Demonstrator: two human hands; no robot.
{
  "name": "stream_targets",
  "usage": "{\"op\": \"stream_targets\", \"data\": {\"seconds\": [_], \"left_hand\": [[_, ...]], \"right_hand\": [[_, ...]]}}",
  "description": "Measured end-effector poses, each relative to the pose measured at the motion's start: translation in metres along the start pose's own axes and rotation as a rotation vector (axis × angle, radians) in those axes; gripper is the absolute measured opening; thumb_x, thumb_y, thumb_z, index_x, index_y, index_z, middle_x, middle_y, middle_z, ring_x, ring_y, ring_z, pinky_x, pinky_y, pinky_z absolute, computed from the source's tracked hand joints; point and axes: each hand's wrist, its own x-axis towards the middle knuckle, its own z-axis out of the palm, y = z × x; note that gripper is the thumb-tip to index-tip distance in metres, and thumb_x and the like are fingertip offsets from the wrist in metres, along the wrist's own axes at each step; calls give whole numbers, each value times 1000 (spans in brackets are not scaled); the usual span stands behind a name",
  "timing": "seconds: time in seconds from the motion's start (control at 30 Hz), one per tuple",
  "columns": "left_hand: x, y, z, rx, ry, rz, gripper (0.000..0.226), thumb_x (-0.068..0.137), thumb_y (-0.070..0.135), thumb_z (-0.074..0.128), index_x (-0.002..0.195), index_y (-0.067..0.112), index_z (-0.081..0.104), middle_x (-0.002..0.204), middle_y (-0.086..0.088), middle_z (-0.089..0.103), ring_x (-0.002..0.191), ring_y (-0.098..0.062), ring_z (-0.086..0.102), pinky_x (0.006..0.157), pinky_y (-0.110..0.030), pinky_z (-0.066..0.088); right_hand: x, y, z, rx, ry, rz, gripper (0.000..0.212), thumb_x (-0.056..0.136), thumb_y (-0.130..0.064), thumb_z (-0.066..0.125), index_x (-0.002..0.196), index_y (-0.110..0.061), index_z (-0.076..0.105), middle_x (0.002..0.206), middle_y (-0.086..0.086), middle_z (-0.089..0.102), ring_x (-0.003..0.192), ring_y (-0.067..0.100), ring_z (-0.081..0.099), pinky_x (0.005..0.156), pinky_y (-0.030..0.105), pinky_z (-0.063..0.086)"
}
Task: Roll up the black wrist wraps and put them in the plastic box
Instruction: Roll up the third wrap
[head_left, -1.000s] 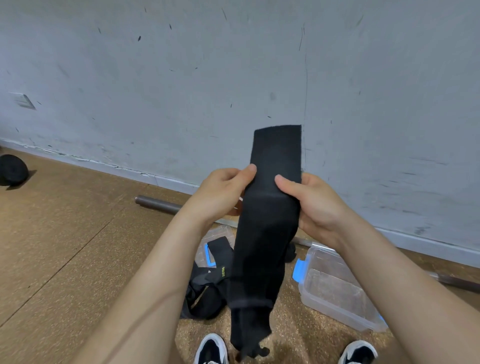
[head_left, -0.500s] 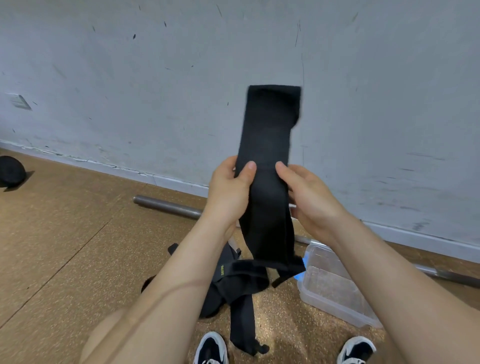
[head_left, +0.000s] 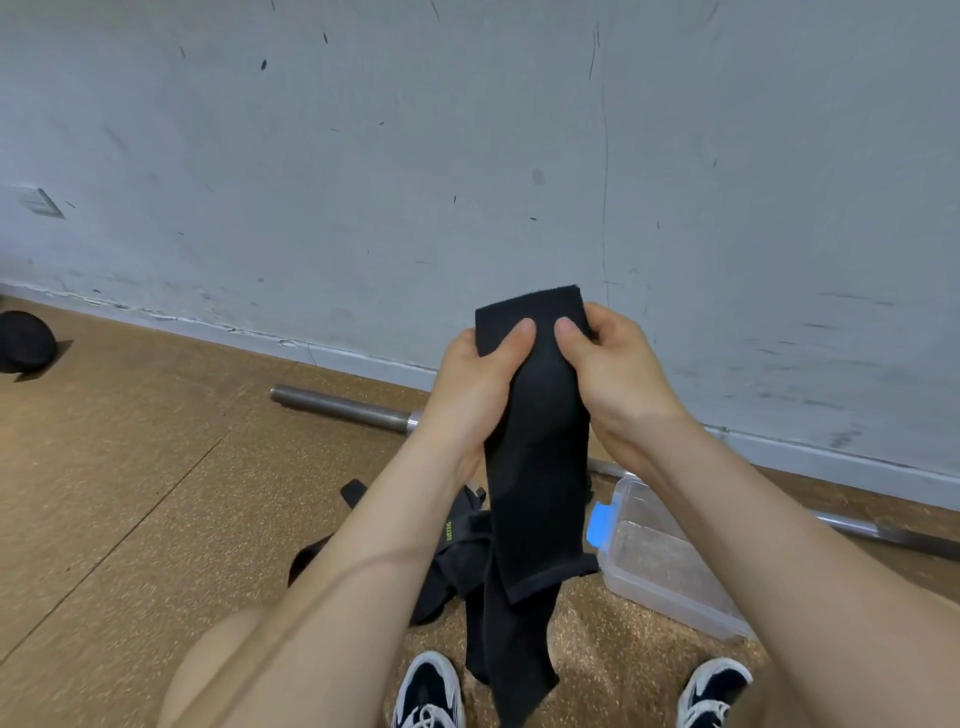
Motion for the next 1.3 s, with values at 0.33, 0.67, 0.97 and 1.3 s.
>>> {"op": "stream_targets", "data": {"seconds": [0.33,0.67,0.97,1.3], "left_hand": [[9,17,-21,-210,191,150,18,100,24,58,100,10,68,94,-5,75,87,-18,72,81,-37,60],[-3,-11,-6,153,-211,-30,25,97,16,62,121,9,63,112,-9,74,101,-23,71,88,-36,58],[8,9,-17,-58,10,2,22,100,7,55,120,3,62,112,-13,73,101,-27,71,87,-39,59],[2,6,-24,203,-50,-50,21,89,4,69,110,5,71,98,-9,77,88,-23,74,69,-31,60]], "right_hand": [[-8,20,1,-285,-362,72,25,103,-35,48,115,-22,66,108,-5,74,100,12,71,96,42,54],[17,12,-3,-64,157,56,27,100,-35,53,107,-12,64,105,6,72,96,23,70,88,48,58],[-6,11,-11,-151,-296,163,24,96,-10,62,120,-12,64,105,7,75,92,19,73,78,29,59],[3,2,-11,-314,-23,66,47,87,-21,72,121,-25,39,88,8,70,69,18,64,42,24,44]]}}
